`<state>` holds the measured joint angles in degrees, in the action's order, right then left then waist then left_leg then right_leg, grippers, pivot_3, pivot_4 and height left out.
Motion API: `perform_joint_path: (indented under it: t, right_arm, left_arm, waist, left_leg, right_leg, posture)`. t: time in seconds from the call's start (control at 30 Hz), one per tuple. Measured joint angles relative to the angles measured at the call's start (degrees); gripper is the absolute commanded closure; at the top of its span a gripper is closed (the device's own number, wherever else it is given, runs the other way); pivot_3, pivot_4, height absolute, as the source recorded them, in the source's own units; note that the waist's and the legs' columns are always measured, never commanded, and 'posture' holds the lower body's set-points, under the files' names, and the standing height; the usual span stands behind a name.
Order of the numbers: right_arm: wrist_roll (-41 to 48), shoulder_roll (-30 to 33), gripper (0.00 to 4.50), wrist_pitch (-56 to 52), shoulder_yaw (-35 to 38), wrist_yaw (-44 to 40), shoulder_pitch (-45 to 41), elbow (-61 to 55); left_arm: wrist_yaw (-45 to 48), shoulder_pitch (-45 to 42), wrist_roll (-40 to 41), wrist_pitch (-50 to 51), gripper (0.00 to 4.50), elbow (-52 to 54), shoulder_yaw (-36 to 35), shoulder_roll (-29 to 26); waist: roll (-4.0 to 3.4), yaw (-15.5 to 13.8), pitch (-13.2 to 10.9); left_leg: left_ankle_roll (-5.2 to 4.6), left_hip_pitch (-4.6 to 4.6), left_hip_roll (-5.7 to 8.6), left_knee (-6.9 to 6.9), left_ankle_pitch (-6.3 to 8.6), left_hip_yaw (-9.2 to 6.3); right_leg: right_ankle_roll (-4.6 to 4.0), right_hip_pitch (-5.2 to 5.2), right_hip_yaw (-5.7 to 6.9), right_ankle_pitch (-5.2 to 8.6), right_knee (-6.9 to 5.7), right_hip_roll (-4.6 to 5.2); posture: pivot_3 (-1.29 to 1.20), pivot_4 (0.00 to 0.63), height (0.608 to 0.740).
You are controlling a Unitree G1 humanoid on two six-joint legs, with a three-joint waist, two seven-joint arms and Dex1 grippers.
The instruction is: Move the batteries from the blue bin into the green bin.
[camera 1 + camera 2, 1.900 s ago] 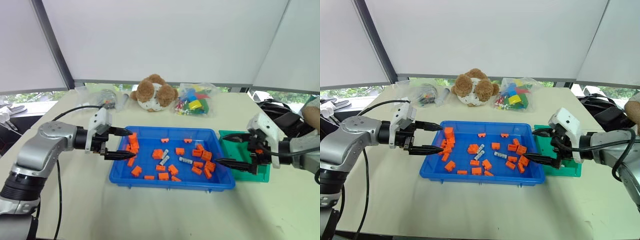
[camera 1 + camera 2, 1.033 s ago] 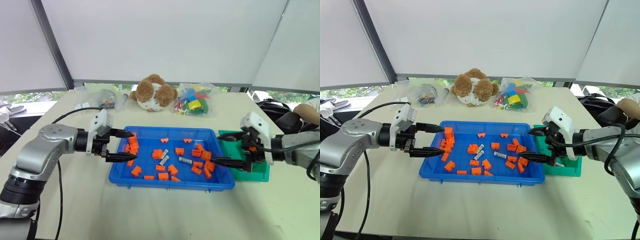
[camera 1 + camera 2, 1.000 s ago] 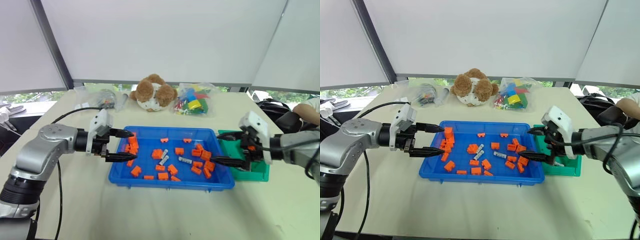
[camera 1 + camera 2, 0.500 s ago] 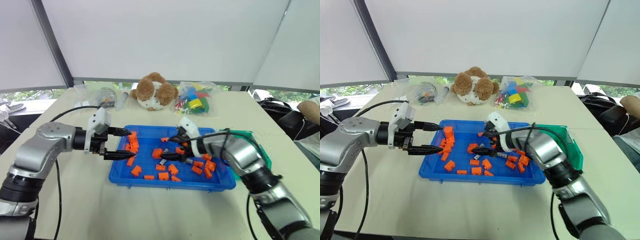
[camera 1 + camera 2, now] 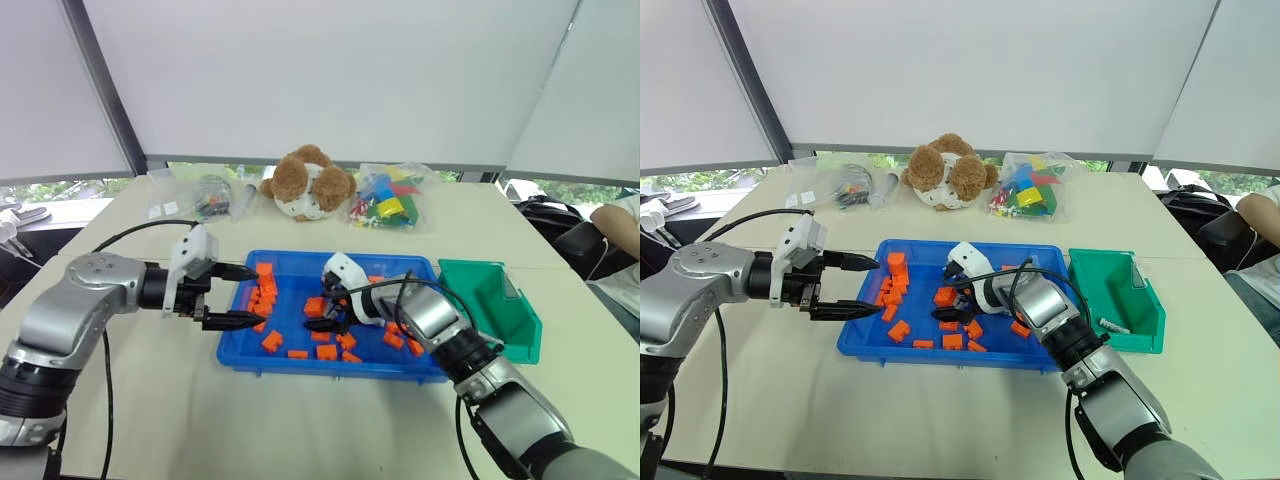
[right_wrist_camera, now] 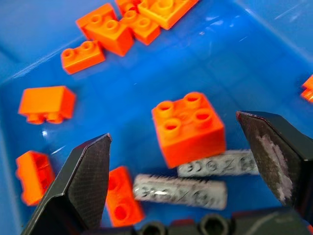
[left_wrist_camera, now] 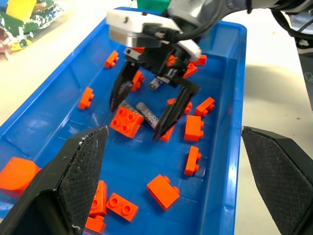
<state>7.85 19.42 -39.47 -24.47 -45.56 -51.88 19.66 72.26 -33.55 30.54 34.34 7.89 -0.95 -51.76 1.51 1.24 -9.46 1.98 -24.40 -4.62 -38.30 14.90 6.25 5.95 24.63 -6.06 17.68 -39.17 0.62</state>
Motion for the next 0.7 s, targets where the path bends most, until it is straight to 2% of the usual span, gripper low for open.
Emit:
perform_joint_path:
  t: [0.03,0.2,0.37,0.7]
  right_arm:
    - [-0.3,-0.3,0.91,0.3,0.0,-0.1,-0.1,0.4]
    - [-1.3,-1.2,3.33,1.1,0.1,-0.8,-0.1,1.0]
    - [-1.9,-2.1,3.3,1.1,0.4,-1.9,-0.2,0.8]
    - [-2.7,-8.8,3.3,3.4,0.3,-3.3,-2.7,2.5]
  left_arm:
    - [0.0,0.1,0.0,0.0,0.0,0.1,0.0,0.0]
    - [-0.3,0.2,0.1,0.1,0.0,0.3,0.0,0.0]
    - [-0.8,0.5,0.2,0.2,0.0,1.3,-0.1,0.0]
    - [-2.2,0.6,0.9,0.5,0.0,1.9,-0.1,0.1]
  waist:
    - [0.0,0.0,0.0]
    - [0.0,0.0,0.0]
    - [0.0,0.0,0.0]
    - [0.0,1.3,0.0]
  left_leg:
    - [0.01,0.0,0.0,0.0,0.0,0.0]
    - [0.0,0.0,0.0,0.0,0.0,-0.02]
    - [0.0,0.0,0.0,0.01,0.0,-0.04]
    - [0.04,0.0,0.0,0.04,-0.02,-0.2]
  right_leg:
    - [0.0,0.0,0.0,0.0,0.0,0.0]
    - [0.0,0.0,0.01,0.0,0.0,0.0]
    - [0.0,-0.01,0.02,0.0,-0.01,0.0]
    - [0.0,-0.05,0.16,0.0,-0.04,-0.01]
  posture:
    - [0.0,0.15,0.731]
    - [0.0,0.15,0.731]
    - [0.0,0.15,0.731]
    - [0.0,0.15,0.731]
